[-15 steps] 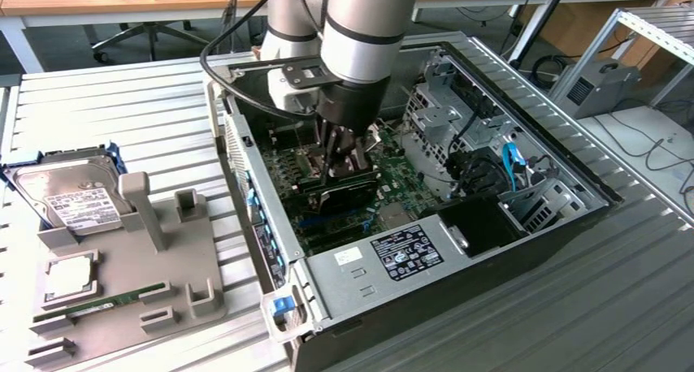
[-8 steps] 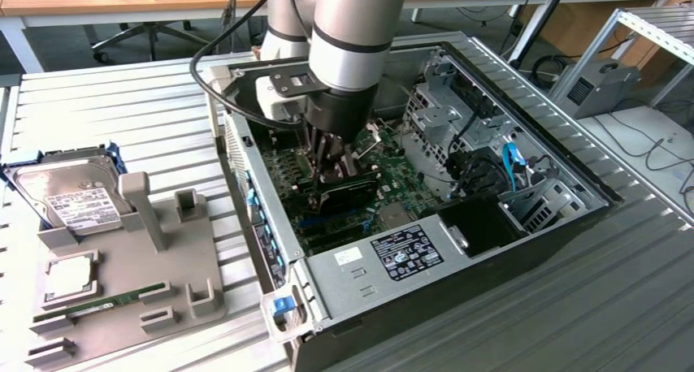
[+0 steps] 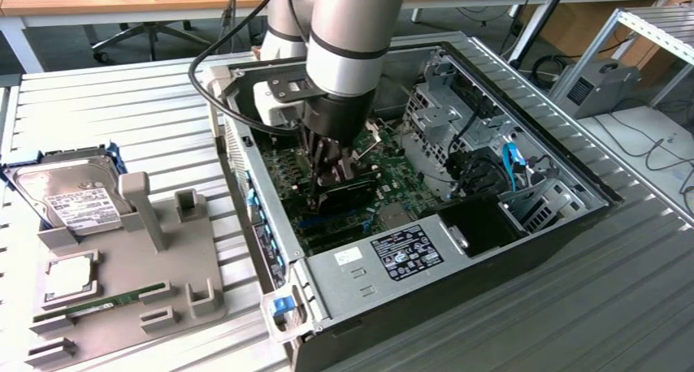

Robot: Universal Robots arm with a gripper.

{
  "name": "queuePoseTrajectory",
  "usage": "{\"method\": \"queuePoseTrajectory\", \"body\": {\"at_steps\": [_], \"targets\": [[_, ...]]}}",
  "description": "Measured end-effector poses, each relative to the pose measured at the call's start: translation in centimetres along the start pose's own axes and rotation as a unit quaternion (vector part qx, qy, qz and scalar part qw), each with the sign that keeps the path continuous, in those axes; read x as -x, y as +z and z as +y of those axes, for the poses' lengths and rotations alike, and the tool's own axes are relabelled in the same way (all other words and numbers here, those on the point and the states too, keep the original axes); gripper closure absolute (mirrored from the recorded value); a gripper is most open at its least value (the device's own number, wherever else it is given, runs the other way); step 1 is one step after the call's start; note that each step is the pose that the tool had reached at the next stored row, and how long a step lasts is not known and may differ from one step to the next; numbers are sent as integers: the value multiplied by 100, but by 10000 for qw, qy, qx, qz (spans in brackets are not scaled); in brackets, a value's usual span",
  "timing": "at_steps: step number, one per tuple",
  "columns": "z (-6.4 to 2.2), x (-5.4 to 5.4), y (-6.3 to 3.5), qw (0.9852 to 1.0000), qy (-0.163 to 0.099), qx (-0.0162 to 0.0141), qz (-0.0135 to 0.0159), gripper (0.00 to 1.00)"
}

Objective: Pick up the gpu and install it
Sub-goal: 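Press down on the gpu until it lock into place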

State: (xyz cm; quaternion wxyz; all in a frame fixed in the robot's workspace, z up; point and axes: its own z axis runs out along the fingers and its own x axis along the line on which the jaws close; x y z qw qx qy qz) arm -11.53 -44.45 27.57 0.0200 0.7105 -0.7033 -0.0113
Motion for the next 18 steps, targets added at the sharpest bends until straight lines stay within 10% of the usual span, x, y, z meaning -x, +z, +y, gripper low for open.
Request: {"method": "queuePoseTrajectory", "body": {"at_steps": [18], "targets": [[-3, -3, -28, 10000, 1, -3, 13, 89]]}}
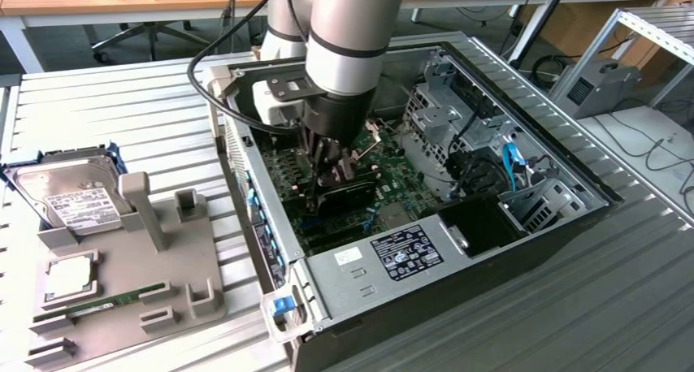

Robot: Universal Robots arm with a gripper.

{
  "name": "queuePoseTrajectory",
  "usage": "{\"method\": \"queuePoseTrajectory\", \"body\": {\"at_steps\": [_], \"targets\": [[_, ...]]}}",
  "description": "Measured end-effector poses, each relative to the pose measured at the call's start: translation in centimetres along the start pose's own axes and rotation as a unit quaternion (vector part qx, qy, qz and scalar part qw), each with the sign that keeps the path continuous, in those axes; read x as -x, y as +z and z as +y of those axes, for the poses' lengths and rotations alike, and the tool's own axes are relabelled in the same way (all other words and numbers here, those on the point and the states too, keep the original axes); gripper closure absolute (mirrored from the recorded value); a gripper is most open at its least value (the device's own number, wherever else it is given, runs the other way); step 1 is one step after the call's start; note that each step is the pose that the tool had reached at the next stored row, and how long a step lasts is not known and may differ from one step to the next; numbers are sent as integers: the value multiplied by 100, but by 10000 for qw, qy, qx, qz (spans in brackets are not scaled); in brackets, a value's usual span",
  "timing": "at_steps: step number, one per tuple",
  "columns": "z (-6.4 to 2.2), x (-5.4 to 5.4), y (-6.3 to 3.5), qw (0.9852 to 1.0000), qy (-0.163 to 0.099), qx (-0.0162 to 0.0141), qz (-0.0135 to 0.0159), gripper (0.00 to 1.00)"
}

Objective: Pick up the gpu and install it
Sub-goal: 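Press down on the gpu until it lock into place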

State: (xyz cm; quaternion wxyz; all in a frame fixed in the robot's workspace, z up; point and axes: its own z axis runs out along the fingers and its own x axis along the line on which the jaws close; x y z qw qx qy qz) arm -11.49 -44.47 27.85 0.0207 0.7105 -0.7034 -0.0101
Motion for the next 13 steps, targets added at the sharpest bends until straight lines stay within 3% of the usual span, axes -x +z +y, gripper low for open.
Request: {"method": "queuePoseTrajectory", "body": {"at_steps": [7, 13], "targets": [[-362, -4, -19, 10000, -1, 53, 1, 89], [-533, -6, -32, 10000, -2, 79, 1, 89]]}}
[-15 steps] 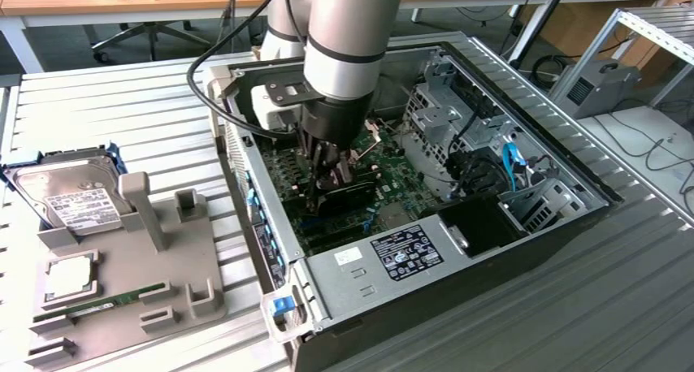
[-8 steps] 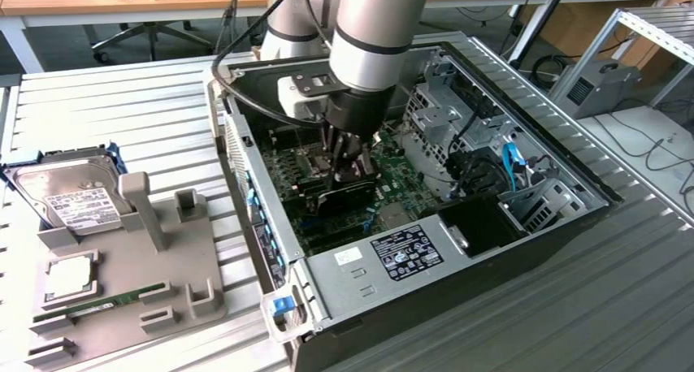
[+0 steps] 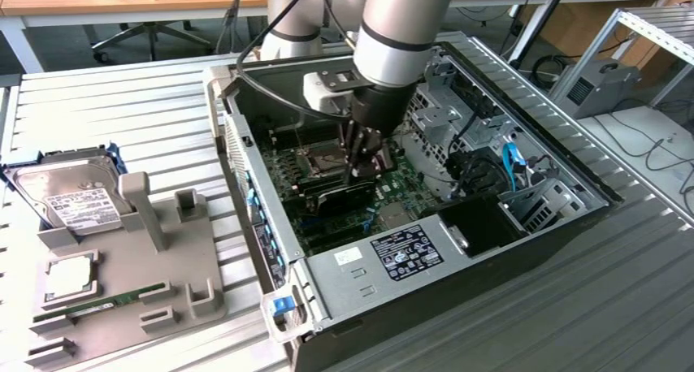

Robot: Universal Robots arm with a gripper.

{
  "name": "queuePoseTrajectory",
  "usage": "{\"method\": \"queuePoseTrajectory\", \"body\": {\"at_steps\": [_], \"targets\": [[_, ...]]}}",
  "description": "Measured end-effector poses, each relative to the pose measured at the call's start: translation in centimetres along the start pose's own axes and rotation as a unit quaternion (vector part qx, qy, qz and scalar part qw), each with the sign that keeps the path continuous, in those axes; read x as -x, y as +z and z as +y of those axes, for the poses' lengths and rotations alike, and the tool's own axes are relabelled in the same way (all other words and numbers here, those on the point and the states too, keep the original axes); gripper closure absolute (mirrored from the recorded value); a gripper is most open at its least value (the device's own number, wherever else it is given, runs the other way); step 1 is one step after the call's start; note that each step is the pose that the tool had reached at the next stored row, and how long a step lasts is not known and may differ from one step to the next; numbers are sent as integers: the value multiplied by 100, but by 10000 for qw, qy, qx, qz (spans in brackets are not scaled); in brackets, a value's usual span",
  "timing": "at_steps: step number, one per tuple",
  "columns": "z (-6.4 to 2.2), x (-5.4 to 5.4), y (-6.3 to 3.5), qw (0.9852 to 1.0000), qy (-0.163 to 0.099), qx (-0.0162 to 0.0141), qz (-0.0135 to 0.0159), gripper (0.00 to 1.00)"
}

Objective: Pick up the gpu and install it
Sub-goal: 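Press down on the gpu until it lock into place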

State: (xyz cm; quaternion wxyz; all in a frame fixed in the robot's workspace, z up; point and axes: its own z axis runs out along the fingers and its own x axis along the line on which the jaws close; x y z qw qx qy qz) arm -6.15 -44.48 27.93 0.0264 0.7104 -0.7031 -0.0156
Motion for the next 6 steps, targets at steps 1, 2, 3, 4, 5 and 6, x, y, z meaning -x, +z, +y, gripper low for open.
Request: {"method": "queuePoseTrajectory", "body": {"at_steps": [1, 2, 3, 4, 5, 6], "targets": [[-4, 0, 0, 10000, 0, 1, 0, 89], [-5, 0, 0, 10000, 1, 1, 0, 89], [-5, 0, -1, 10000, 1, 1, 0, 89], [-5, 0, -1, 10000, 0, 1, 0, 89], [-5, 1, -1, 10000, 1, 1, 0, 89], [-5, 1, 0, 10000, 0, 1, 0, 89]]}}
